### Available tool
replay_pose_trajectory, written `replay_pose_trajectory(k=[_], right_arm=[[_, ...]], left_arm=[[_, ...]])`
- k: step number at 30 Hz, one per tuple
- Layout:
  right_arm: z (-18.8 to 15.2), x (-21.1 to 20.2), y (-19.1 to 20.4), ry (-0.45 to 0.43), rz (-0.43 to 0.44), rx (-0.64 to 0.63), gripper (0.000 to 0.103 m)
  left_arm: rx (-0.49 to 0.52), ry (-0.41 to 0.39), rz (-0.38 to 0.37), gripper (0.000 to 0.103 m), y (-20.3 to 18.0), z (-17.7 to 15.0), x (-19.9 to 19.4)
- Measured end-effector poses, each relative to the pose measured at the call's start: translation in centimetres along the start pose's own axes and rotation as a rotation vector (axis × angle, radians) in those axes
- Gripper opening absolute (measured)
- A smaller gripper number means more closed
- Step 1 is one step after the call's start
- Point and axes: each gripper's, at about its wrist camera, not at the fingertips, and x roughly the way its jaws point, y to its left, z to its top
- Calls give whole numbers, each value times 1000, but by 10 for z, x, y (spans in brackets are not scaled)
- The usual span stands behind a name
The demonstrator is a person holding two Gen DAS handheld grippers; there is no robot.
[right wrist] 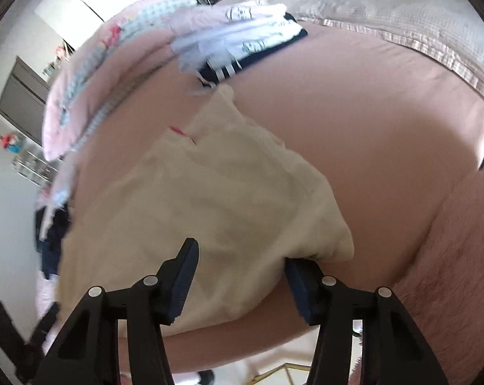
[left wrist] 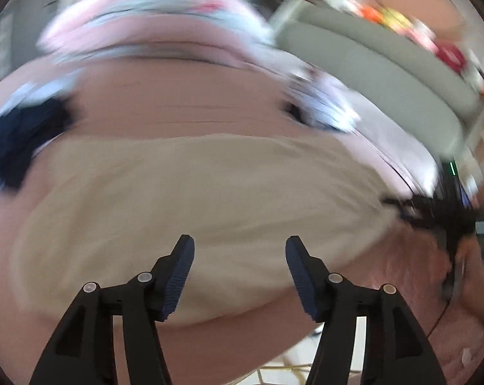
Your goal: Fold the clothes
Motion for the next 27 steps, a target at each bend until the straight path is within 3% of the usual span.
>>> replay_pose_trajectory(k=[5,8,10,13,15,18,19,22,26,27], right_arm=[[12,-6,-26,37,125,95,53],[8,2,-37,63,137,158,54],[5,6,-43,68,73,173,62],[-5,12,-39,50,26,122,66],[-4,17,-20,27,-30,8,62],[-1,19,-2,-10,-60,-105,20],[1,19,4,-22,-63,-136,12],[7,5,33,-92,-35,-279,9],[1,-9,101,-193,49,-534,9],[-5,-4,117,-179,83,-576,9]], left_arm=[[251,74,-83,58,-121,27,68],[371,130,-94,58,-174,30,108],[376,160,-65,58,-185,30,125],[295,184,-56,58,-178,29,137],[269,177,-43,58,-171,27,137],[221,163,-3,58,-154,26,125],[177,148,17,58,-143,27,117],[20,107,48,58,-97,28,87],[-164,60,102,58,-30,26,56],[-213,45,113,58,-13,26,48]])
